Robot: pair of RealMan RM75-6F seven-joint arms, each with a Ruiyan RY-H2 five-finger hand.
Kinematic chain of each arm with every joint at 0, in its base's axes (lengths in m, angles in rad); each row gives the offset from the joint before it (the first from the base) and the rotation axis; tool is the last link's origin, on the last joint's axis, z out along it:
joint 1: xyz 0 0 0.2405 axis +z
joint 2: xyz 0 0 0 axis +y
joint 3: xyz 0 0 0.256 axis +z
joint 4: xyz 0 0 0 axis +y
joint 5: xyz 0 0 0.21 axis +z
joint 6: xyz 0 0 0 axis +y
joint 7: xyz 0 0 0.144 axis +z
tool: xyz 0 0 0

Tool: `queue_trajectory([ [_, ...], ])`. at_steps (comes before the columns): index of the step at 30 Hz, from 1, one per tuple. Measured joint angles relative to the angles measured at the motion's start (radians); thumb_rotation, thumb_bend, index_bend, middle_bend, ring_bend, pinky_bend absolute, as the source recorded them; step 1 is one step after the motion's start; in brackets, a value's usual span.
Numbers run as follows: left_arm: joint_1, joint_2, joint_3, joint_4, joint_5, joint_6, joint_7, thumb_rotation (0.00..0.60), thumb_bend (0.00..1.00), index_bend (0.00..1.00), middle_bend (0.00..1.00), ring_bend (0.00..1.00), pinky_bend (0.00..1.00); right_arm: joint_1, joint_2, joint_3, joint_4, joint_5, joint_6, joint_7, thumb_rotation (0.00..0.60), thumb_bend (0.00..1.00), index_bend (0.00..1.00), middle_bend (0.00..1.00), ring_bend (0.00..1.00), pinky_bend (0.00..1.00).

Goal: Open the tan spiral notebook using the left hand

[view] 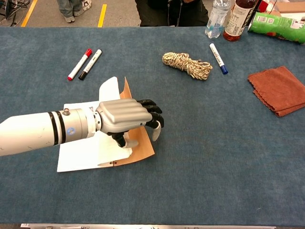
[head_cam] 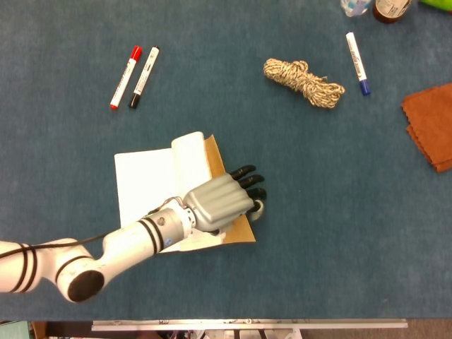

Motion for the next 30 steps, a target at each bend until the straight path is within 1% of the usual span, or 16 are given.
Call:
queue_trajectory([
  [3, -0.013, -0.025, -0.013, -0.001, -0.061, 0.001, -0.004, 0.600, 0.37, 0.14, 0.12, 0.00, 0.01, -0.001, -0.001, 0.001, 0.003, 0.000, 0.001, 0.004, 0.600, 0.18, 0.22, 0.20, 0.15, 0.28],
  [7, -0.023, -0.052, -0.028, 0.004, -0.108, 0.010, -0.031, 0.600, 0.37, 0.08, 0.12, 0.00, 0.01, -0.004, -0.004, 0.002, 0.008, -0.001, 0.006, 0.012, 0.600, 0.18, 0.22, 0.20, 0.15, 0.28],
  [9, -0.025, -0.061, -0.033, 0.005, -0.131, 0.017, -0.048, 0.600, 0.37, 0.06, 0.12, 0.00, 0.01, -0.008, -0.005, 0.001, 0.013, -0.001, 0.010, 0.017, 0.600, 0.18, 0.22, 0.20, 0.15, 0.28],
  [13, -0.028, -0.065, -0.036, -0.007, -0.146, 0.034, -0.061, 0.600, 0.37, 0.06, 0.12, 0.00, 0.01, -0.014, -0.006, 0.001, 0.018, -0.002, 0.018, 0.024, 0.600, 0.18, 0.22, 0.20, 0.15, 0.28],
  [20, -0.023, -0.043, -0.018, -0.051, -0.150, 0.052, -0.081, 0.600, 0.37, 0.05, 0.12, 0.00, 0.01, -0.028, -0.010, -0.001, 0.030, -0.007, 0.038, 0.045, 0.600, 0.18, 0.22, 0.20, 0.15, 0.28],
  [23, -0.013, -0.028, -0.010, -0.067, -0.132, 0.070, -0.089, 0.600, 0.37, 0.05, 0.11, 0.00, 0.01, -0.032, -0.010, -0.003, 0.038, -0.010, 0.040, 0.057, 0.600, 0.18, 0.22, 0.20, 0.15, 0.28],
  [26, 0.012, -0.001, -0.003, -0.089, -0.098, 0.113, -0.102, 0.600, 0.37, 0.05, 0.11, 0.00, 0.01, -0.031, -0.007, -0.003, 0.044, -0.009, 0.033, 0.064, 0.600, 0.18, 0.22, 0.20, 0.15, 0.28],
  [30, 0.067, 0.059, 0.014, -0.115, -0.037, 0.191, -0.134, 0.600, 0.37, 0.05, 0.11, 0.00, 0.01, -0.024, -0.001, -0.004, 0.044, -0.008, 0.013, 0.065, 0.600, 0.18, 0.22, 0.20, 0.15, 0.28],
])
